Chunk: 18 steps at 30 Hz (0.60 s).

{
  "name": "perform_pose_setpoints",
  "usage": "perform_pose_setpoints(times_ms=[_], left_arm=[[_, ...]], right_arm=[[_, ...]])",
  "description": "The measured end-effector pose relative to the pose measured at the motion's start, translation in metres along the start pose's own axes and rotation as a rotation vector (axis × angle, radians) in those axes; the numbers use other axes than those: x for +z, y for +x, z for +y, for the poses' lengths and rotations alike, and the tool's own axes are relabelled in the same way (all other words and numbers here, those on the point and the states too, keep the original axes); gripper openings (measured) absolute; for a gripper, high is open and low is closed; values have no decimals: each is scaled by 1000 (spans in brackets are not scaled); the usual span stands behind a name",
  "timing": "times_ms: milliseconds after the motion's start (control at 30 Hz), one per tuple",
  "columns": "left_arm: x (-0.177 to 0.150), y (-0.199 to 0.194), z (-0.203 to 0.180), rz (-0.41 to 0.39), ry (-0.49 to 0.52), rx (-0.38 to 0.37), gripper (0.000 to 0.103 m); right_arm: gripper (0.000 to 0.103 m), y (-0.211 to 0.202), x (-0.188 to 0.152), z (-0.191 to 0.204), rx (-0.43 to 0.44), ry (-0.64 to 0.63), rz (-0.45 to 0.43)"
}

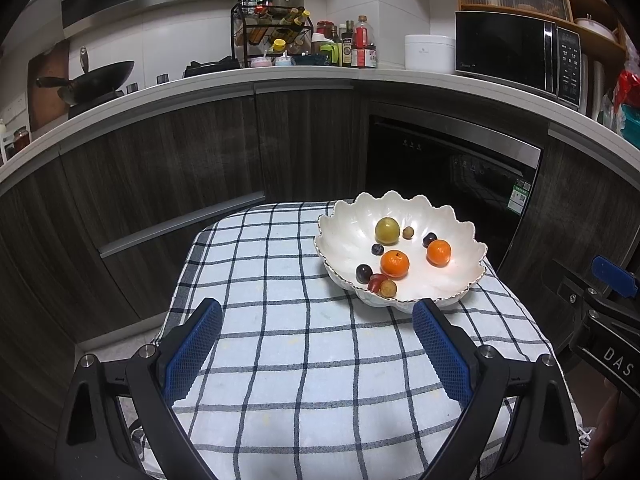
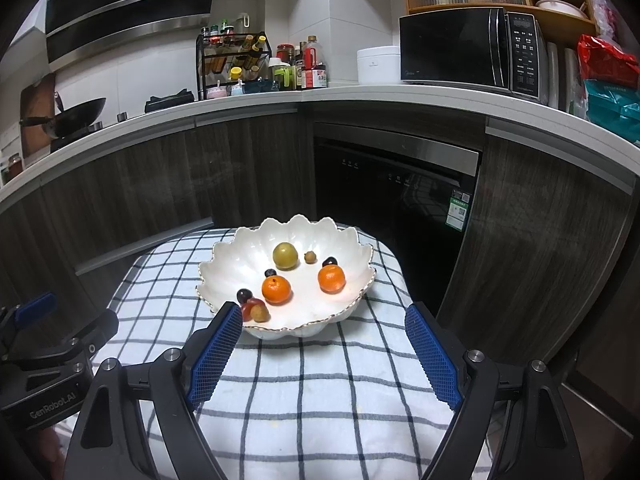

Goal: Organize fruits

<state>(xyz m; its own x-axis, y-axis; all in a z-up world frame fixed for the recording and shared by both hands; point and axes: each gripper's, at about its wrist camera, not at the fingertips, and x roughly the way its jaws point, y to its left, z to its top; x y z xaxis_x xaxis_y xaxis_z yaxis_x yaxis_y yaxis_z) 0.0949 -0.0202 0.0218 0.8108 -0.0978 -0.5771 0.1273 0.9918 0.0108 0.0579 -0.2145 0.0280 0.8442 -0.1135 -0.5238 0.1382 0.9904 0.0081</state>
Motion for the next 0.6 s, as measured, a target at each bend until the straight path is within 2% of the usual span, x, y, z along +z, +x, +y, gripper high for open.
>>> perform_pose_setpoints(times_ms=[600], left_arm=[[-5,2,2,15,-6,5,101]], right_arm=[[84,0,0,-1,1,2,0]])
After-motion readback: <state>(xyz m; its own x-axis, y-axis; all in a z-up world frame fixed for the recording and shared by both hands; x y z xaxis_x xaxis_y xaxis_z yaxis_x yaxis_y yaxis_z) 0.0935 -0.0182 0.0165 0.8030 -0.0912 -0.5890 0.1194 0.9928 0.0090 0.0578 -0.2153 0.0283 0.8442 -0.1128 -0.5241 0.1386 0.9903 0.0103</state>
